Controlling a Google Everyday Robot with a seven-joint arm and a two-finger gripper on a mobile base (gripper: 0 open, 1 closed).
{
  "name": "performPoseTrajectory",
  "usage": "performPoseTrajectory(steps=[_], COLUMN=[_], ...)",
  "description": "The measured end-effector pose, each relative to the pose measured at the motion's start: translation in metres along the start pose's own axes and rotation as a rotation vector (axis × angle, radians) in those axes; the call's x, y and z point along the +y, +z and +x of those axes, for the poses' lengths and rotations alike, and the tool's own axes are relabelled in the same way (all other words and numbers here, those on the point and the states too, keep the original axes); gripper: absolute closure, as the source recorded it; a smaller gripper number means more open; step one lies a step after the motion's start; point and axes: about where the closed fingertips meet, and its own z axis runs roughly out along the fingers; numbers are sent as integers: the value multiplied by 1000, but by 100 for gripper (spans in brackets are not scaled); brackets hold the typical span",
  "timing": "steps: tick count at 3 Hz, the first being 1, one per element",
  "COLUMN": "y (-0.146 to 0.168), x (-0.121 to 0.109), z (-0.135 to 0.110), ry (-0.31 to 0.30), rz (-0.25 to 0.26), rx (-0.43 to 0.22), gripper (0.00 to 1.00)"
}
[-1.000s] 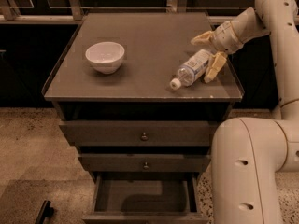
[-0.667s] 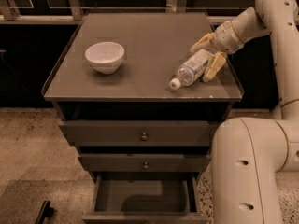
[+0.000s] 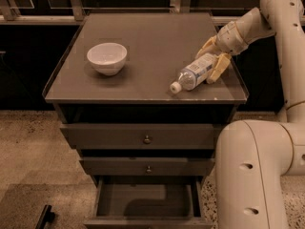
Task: Place blue plastic bottle into bottom drawer
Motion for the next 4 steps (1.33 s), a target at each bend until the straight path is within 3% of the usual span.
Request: performPoseTrajectory(steps=[1, 3, 4], y=[0, -2, -42], x=[0, 0, 3], z=[0, -2, 8], ry=[0, 0, 119], rz=[0, 0, 70], rx=[0, 0, 25], gripper=[100, 100, 100])
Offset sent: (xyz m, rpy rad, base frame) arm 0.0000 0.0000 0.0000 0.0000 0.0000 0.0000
